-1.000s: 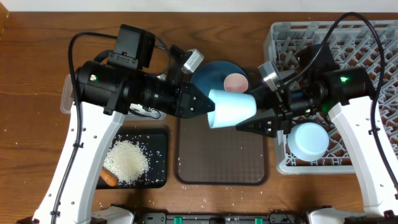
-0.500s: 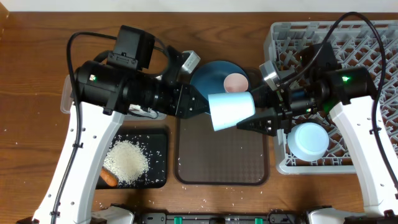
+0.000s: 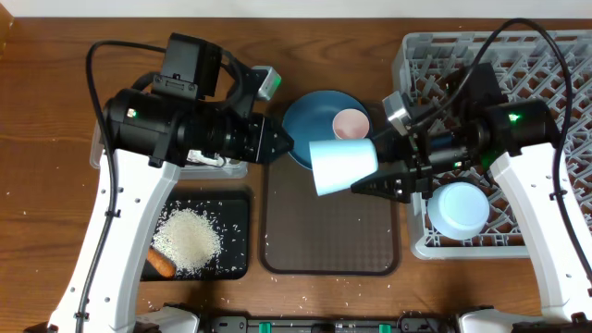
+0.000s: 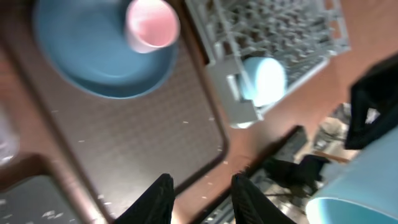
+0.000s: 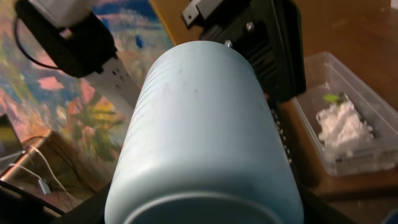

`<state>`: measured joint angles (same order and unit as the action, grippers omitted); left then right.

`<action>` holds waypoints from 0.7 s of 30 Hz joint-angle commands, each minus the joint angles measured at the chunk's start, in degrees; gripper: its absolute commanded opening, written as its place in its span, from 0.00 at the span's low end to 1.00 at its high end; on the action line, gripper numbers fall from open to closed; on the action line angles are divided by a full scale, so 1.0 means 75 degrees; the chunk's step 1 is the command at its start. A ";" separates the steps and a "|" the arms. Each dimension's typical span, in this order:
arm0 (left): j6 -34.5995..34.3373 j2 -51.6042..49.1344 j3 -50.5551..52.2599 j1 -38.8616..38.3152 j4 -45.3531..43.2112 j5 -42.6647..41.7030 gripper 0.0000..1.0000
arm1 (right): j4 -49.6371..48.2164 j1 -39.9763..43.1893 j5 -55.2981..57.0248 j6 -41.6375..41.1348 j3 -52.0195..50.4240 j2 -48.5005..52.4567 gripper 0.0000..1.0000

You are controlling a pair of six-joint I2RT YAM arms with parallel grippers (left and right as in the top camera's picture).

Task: Sort waste into correct bins and load items into the dishwasher rack
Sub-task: 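Carry the light-blue cup right into the dish rack with the right gripper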

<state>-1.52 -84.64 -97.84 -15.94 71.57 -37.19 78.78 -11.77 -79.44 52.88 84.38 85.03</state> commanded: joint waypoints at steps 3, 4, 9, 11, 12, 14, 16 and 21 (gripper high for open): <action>-0.0009 -0.0044 -0.0026 0.0023 -0.0009 0.1443 0.34 | -0.0061 0.0122 0.0609 -0.0507 0.0137 -0.0090 0.30; -0.0009 -0.0044 -0.0026 0.0023 -0.0009 0.1617 0.34 | -0.0140 0.0175 0.0799 -0.0743 0.0137 -0.0087 0.29; -0.0006 -0.0044 -0.0026 0.0023 -0.0006 0.1888 0.58 | -0.0857 0.0335 0.2157 -0.2477 0.0137 -0.0090 0.24; -0.0006 -0.0044 -0.0026 0.0023 -0.0003 0.1888 0.59 | -0.1201 0.0364 0.3010 -0.3410 0.0137 -0.0090 0.22; -0.0006 -0.0044 -0.0026 0.0023 -0.0003 0.1888 0.62 | -0.1352 0.0385 0.3518 -0.3885 0.0137 -0.0087 0.22; -0.0006 -0.0044 -0.0026 0.0023 -0.0003 0.1888 0.70 | -0.1559 0.0420 0.4575 -0.4712 0.0137 -0.0087 0.21; -0.0006 -0.0044 -0.0026 0.0023 -0.0003 0.1888 0.81 | -0.1661 0.0417 0.5764 -0.5394 0.0137 -0.0087 0.21; -0.0006 -0.0044 -0.0026 0.0023 -0.0003 0.1888 0.87 | -0.1679 0.0420 0.7877 -0.6353 0.0137 -0.0087 0.21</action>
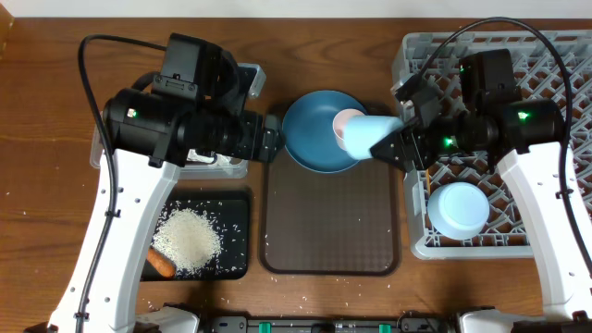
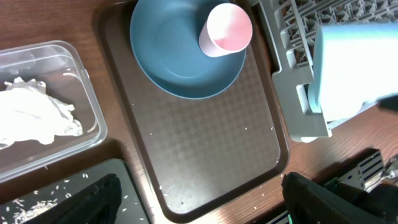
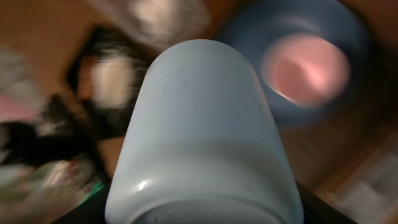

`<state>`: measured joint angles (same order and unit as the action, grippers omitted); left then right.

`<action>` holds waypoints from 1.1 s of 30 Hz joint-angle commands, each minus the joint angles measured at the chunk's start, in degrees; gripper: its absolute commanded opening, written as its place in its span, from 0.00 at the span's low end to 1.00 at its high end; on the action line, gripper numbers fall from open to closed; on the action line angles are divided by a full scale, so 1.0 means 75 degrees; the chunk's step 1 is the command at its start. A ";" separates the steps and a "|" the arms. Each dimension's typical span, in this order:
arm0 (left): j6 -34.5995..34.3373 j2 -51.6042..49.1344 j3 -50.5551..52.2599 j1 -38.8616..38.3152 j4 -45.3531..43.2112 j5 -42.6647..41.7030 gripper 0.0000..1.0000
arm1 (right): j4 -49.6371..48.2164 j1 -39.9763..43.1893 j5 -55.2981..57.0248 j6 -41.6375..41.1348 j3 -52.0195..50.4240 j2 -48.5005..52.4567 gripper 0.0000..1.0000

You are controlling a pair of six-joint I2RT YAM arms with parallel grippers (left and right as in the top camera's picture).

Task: Sort waste into correct bins and load items into the dishwasher rack
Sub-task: 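Carry the light-blue cup right into the dish rack with the right gripper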

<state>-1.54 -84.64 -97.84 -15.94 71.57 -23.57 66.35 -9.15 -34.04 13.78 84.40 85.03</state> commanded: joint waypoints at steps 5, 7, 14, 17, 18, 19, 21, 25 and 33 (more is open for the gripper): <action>-0.0003 -0.0044 -0.0026 0.0023 -0.0003 0.0073 0.91 | -0.0017 0.0067 0.3427 -0.1784 0.0131 -0.0087 0.21; -0.0003 -0.0044 -0.0026 0.0023 -0.0003 0.0070 0.92 | -0.0017 0.0070 0.3923 -0.1894 0.0131 -0.0087 0.21; -0.0003 -0.0044 -0.0026 0.0023 -0.0003 0.0073 0.94 | -0.0017 0.0076 0.4252 -0.2014 0.0114 -0.0087 0.21; -0.0003 -0.0044 -0.0026 0.0023 -0.0003 0.0073 0.94 | -0.0017 0.0122 0.4779 -0.2433 0.0082 -0.0073 0.19; -0.0003 -0.0044 -0.0026 0.0023 -0.0006 0.0073 0.95 | -0.0017 0.0149 0.4852 -0.2468 0.0076 -0.0061 0.19; -0.0003 -0.0044 -0.0026 0.0023 -0.0003 0.0073 0.95 | -0.0017 0.0189 0.4855 -0.2468 0.0073 -0.0047 0.19; -0.0003 -0.0044 -0.0026 0.0023 -0.0003 0.0070 0.95 | -0.0006 0.0274 0.4855 -0.2468 0.0073 0.0009 0.18; -0.0003 -0.0044 -0.0026 0.0023 -0.0003 0.0073 0.95 | -0.0029 0.0408 0.4855 -0.2492 0.0073 0.0178 0.18; -0.0003 -0.0044 -0.0026 0.0023 -0.0003 0.0073 0.96 | -0.0143 0.0615 0.4855 -0.2489 0.0073 0.0784 0.17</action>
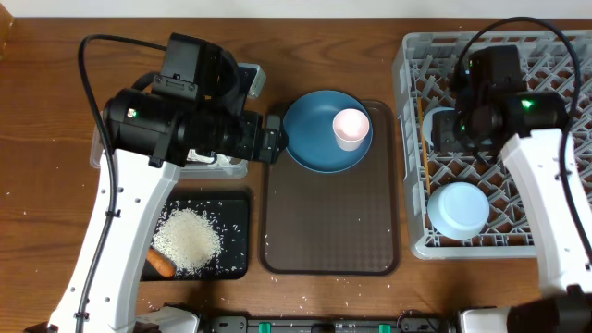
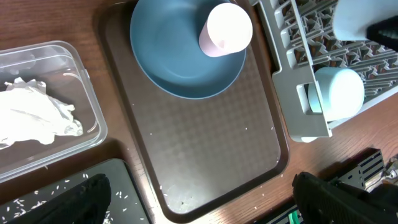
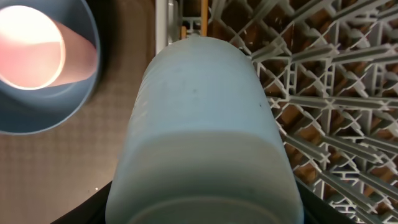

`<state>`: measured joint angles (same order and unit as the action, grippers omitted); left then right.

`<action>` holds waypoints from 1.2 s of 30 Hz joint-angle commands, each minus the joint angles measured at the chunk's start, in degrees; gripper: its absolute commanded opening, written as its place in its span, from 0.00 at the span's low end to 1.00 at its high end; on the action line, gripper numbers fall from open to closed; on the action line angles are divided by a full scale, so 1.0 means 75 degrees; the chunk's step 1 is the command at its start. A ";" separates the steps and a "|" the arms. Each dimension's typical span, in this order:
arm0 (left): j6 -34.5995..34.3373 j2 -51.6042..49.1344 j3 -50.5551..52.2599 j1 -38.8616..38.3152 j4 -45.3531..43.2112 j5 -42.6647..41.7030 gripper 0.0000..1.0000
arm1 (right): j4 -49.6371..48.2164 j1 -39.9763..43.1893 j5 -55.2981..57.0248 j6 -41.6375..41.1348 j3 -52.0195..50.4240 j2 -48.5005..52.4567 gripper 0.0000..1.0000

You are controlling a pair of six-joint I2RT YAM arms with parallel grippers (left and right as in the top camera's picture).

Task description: Sort waste into correct bins and load items into the dishwasher rack

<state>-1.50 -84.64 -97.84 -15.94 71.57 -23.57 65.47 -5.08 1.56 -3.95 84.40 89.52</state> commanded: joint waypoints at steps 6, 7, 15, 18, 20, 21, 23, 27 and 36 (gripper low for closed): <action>-0.0009 -0.0044 -0.0026 0.0023 -0.0006 0.0070 0.96 | -0.0017 0.0143 0.0114 -0.0128 0.0073 0.0635 0.17; -0.0009 -0.0044 -0.0026 0.0023 -0.0006 0.0073 0.96 | -0.0017 0.0163 0.0134 -0.0128 0.0073 0.0705 0.17; -0.0009 -0.0044 -0.0026 0.0023 -0.0003 0.0070 0.96 | -0.0015 0.0405 0.0198 -0.0131 0.0070 0.1064 0.17; -0.0009 -0.0044 -0.0026 0.0023 -0.0003 0.0073 0.97 | -0.0012 0.0513 0.0198 -0.0128 0.0052 0.1116 0.17; -0.0009 -0.0044 -0.0026 0.0023 -0.0006 0.0073 0.97 | -0.0020 0.0574 0.0195 -0.0128 0.0026 0.1116 0.18; -0.0009 -0.0044 -0.0026 0.0023 -0.0003 0.0073 0.97 | -0.0017 0.0595 0.0195 -0.0128 0.0023 0.1116 0.18; -0.0009 -0.0044 -0.0026 0.0023 -0.0003 0.0070 0.97 | -0.0015 0.0612 0.0192 -0.0128 0.0023 0.1116 0.19; -0.0009 -0.0044 -0.0026 0.0023 -0.0003 0.0073 0.97 | -0.0009 0.0612 0.0184 -0.0128 0.0023 0.1116 0.22; -0.0009 -0.0044 -0.0026 0.0023 -0.0003 0.0073 0.97 | 0.0047 0.0609 -0.0082 -0.0131 0.0020 0.1116 0.22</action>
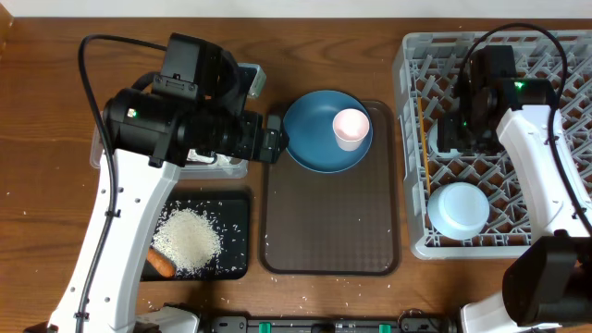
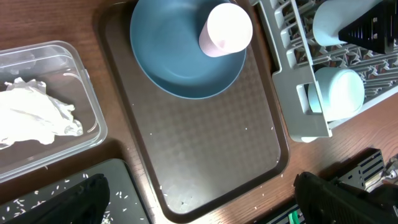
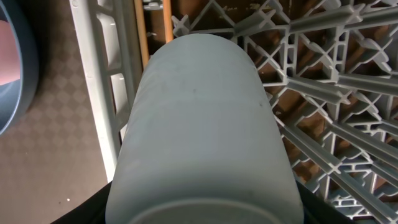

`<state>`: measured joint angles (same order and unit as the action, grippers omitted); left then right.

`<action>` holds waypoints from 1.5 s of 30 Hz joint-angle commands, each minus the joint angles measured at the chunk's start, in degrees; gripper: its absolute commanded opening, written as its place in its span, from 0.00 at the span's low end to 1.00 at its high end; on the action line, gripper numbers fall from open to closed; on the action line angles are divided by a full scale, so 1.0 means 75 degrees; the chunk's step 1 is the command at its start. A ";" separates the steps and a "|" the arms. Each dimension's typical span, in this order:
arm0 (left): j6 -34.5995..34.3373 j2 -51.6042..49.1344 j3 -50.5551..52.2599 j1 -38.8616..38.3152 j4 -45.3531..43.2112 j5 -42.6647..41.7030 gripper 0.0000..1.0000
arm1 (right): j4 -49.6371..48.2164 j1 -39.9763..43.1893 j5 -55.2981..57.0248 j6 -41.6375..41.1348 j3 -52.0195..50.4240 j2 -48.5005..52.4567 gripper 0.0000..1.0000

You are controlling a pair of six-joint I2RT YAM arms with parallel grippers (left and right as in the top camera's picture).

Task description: Sort waste into correct bins and load items into the dishwasher rack

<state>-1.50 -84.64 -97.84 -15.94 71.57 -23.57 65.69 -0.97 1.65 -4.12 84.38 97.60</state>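
Note:
My right gripper (image 3: 202,208) is shut on a pale blue cup (image 3: 202,124), held bottom down over the left column of the grey dishwasher rack (image 1: 518,55). From the left wrist view the cup (image 2: 329,22) shows among the rack's prongs. A second pale blue cup (image 1: 460,209) sits upturned in the rack's front left corner. A blue plate (image 1: 319,139) with a pink cup (image 1: 351,127) on it lies at the far end of the brown tray (image 1: 333,222). My left gripper (image 2: 205,205) hangs open above the tray with nothing in it.
A clear bin (image 2: 81,74) holding white tissue (image 2: 37,118) stands left of the tray. In front of it is a black tray (image 1: 231,208) with a heap of rice (image 1: 188,239) and an orange piece (image 1: 162,266). Rice grains dot the table.
My right gripper has moved the pale blue cup a little further in and lower over the rack's left column. The left arm, plate and pink cup have not moved.
My right gripper first held the pale blue cup sideways over the tray, with my left fingers close together and tilted. Then the cup was by the plate and my left gripper was wide open. After that the cup was over the rack's left edge, and now among its prongs.

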 commanded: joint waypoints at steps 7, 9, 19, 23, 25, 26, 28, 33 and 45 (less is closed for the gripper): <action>-0.0009 -0.0044 -0.0026 0.0023 -0.0003 0.0070 0.97 | 0.0009 0.0064 -0.0256 -0.0140 0.0020 0.0041 0.22; -0.0009 -0.0044 -0.0026 0.0023 -0.0006 0.0073 0.97 | 0.0009 0.0061 -0.0254 -0.0140 0.0017 0.0041 0.22; -0.0009 -0.0044 -0.0026 0.0023 -0.0003 0.0073 0.98 | 0.0017 0.0064 -0.0254 -0.0160 0.0017 0.0041 0.41; -0.0009 -0.0044 -0.0026 0.0023 -0.0003 0.0073 0.97 | 0.0020 0.0064 -0.0254 -0.0160 0.0017 0.0041 0.54; -0.0009 -0.0044 -0.0026 0.0023 -0.0003 0.0070 0.97 | 0.0020 0.0064 -0.0256 -0.0160 0.0017 0.0041 0.56; -0.0009 -0.0044 -0.0026 0.0023 -0.0003 0.0070 0.97 | 0.0020 0.0064 -0.0256 -0.0160 0.0017 0.0041 0.56; -0.0009 -0.0044 -0.0026 0.0023 -0.0003 0.0070 0.97 | 0.0035 0.0064 -0.0256 -0.0160 0.0017 0.0041 0.56; -0.0009 -0.0044 -0.0026 0.0023 -0.0003 0.0073 0.97 | 0.0073 0.0064 -0.0254 -0.0160 0.0017 0.0041 0.64; -0.0009 -0.0044 -0.0026 0.0023 -0.0003 0.0073 0.97 | 0.0128 0.0061 -0.0256 -0.0160 0.0017 0.0041 0.73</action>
<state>-1.50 -84.64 -97.84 -15.94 71.57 -23.57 66.46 -0.95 -0.21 -5.02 84.38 97.60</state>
